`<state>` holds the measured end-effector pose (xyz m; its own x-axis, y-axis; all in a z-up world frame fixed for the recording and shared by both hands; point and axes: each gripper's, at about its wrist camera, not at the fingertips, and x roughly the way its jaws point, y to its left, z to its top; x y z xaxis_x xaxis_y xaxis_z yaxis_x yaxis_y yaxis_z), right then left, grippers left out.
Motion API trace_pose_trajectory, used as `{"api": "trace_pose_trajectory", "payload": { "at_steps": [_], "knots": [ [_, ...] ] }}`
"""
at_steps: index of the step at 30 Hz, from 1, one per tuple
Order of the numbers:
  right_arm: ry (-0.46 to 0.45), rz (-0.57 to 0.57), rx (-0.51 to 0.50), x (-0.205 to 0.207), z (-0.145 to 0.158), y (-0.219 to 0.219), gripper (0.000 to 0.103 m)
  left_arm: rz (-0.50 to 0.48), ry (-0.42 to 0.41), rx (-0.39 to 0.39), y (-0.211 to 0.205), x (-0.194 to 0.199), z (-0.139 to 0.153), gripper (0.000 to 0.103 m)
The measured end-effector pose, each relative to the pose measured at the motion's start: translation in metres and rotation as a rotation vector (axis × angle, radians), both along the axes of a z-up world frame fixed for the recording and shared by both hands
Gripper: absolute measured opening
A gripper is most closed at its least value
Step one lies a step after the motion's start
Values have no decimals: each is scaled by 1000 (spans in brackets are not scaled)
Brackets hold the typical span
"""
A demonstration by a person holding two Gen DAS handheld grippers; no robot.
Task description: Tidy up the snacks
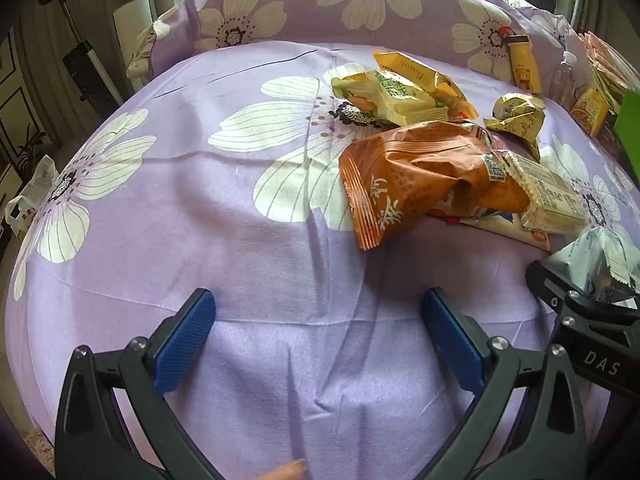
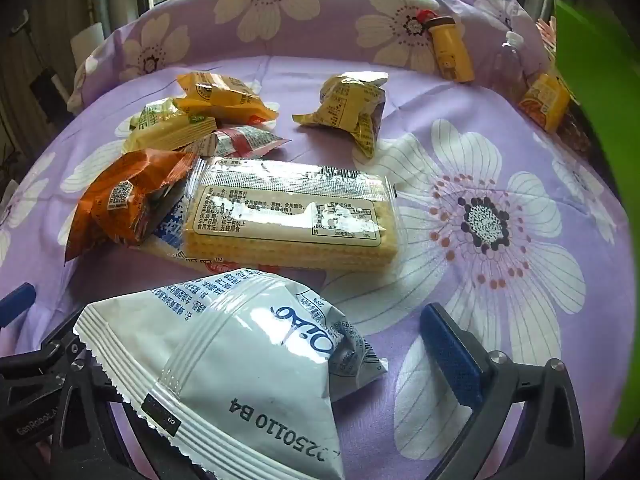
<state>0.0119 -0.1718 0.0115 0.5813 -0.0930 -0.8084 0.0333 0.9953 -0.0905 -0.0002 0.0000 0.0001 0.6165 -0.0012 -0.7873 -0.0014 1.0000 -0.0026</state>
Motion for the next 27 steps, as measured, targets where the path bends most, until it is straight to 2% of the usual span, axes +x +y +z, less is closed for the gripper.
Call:
{"api": "trace_pose_trajectory", "payload": {
  "at_steps": [27],
  "knots": [
    [0, 0, 3, 0, 0, 1, 102, 1, -2, 0, -1, -3, 1, 103]
  ]
}}
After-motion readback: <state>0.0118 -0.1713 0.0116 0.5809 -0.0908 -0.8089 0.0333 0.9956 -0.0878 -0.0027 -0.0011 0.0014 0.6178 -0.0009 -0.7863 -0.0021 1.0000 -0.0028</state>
